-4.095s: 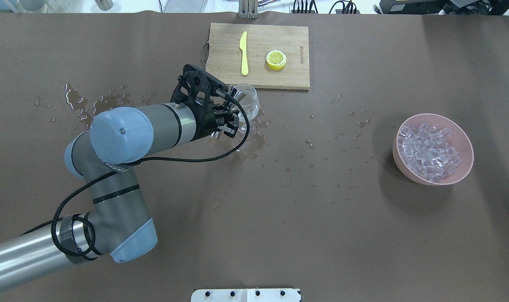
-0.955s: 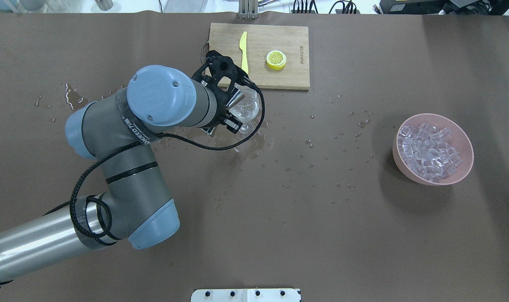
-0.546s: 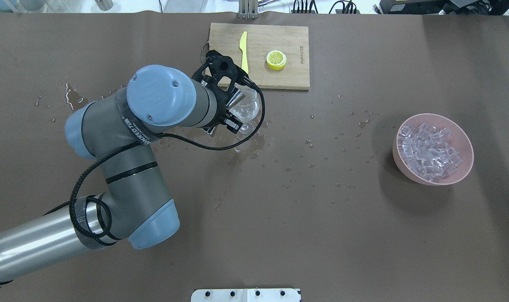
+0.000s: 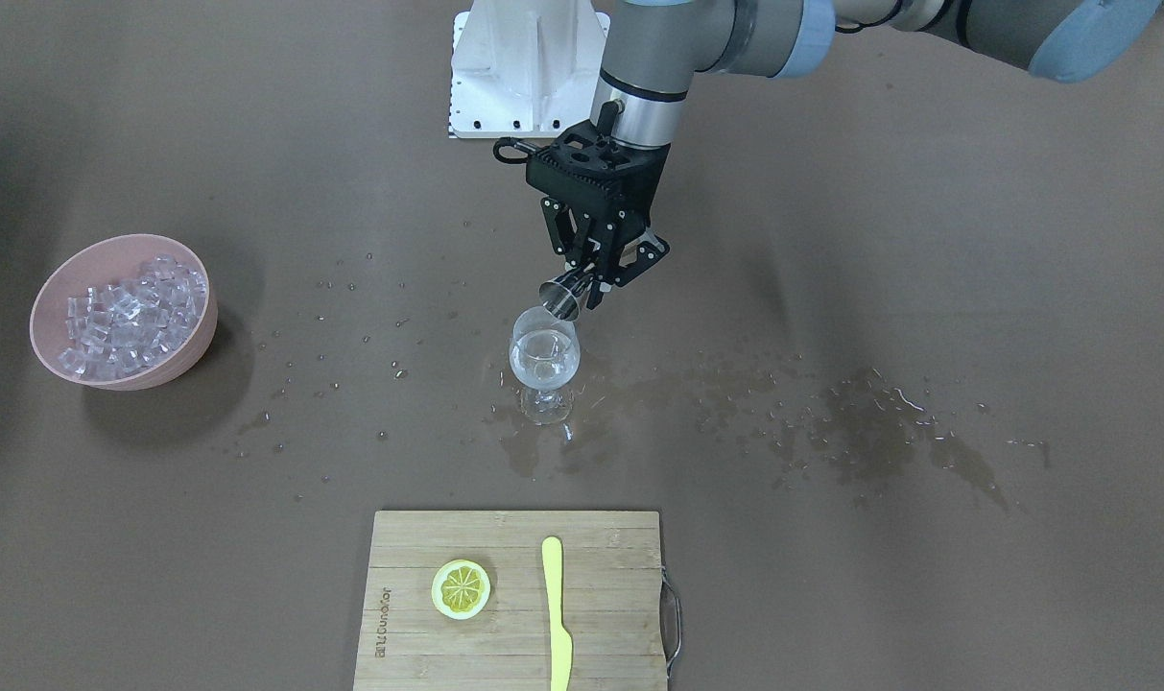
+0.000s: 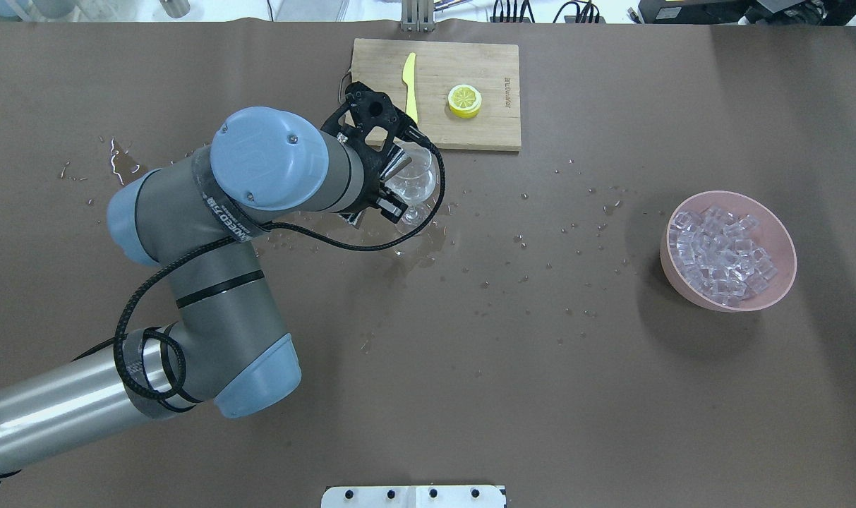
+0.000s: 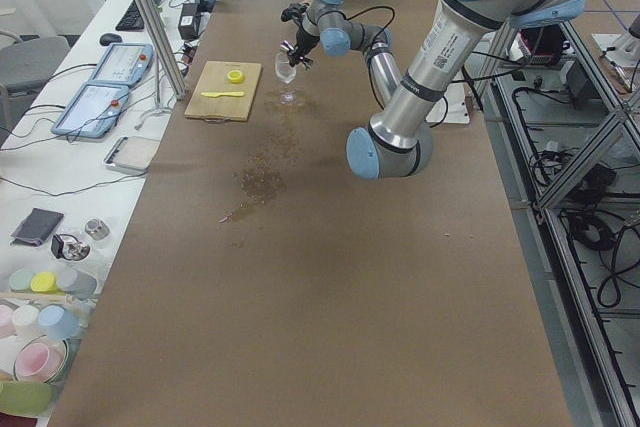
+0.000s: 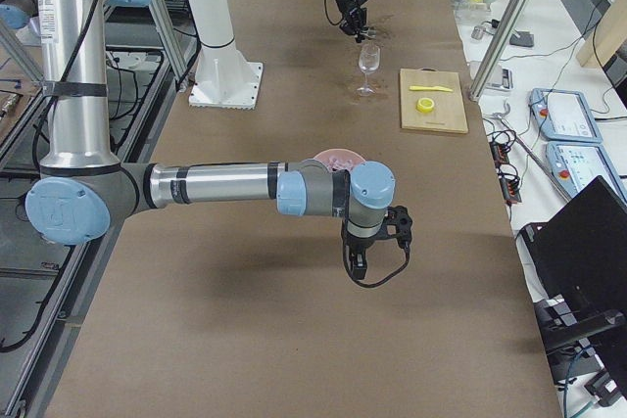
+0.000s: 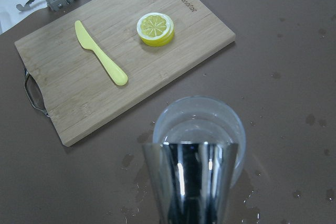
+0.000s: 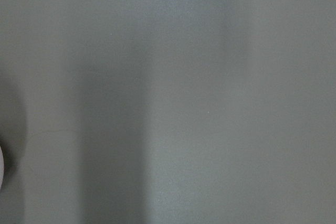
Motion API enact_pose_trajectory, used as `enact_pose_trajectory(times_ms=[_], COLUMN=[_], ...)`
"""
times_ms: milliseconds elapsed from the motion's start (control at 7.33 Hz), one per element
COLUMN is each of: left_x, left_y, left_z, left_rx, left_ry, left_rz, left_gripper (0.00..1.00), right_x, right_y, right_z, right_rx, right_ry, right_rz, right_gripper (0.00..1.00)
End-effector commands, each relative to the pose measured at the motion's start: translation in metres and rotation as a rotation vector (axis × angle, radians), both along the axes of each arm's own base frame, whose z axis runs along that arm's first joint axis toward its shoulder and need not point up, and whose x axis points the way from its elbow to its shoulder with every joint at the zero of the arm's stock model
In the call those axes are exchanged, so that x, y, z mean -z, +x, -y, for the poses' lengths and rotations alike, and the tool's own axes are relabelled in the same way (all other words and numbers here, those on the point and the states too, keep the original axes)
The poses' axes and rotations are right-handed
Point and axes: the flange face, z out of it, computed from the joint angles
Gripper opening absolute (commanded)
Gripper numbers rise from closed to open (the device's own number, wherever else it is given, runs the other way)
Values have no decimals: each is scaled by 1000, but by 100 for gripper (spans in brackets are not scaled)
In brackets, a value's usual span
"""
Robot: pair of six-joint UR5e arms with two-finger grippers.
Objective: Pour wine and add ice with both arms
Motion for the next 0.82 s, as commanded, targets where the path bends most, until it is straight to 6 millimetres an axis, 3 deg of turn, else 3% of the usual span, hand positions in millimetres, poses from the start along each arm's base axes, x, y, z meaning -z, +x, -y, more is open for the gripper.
enact_pose_trajectory(times_ms=[0, 136, 273, 409, 682], left_x=[14, 20, 12, -11, -43], left_y=[-42, -65, -83, -114, -140], left_z=[12, 24, 27, 32, 33], left_rx=[6, 41, 70, 112, 224], left_ry=[14, 40, 47, 63, -10], left_rz=[-68, -104, -127, -146, -285], left_gripper=[0, 0, 0, 0, 0], right_x=[2, 4, 5, 5, 4], right_y=[0, 0, 0, 0, 0], right_z=[0, 0, 1, 1, 0], right_rx=[-1, 0, 0, 0, 0], right_ry=[2, 8, 9, 9, 8], right_rz=[1, 1, 1, 1, 1], right_gripper=[100, 100, 100, 100, 100])
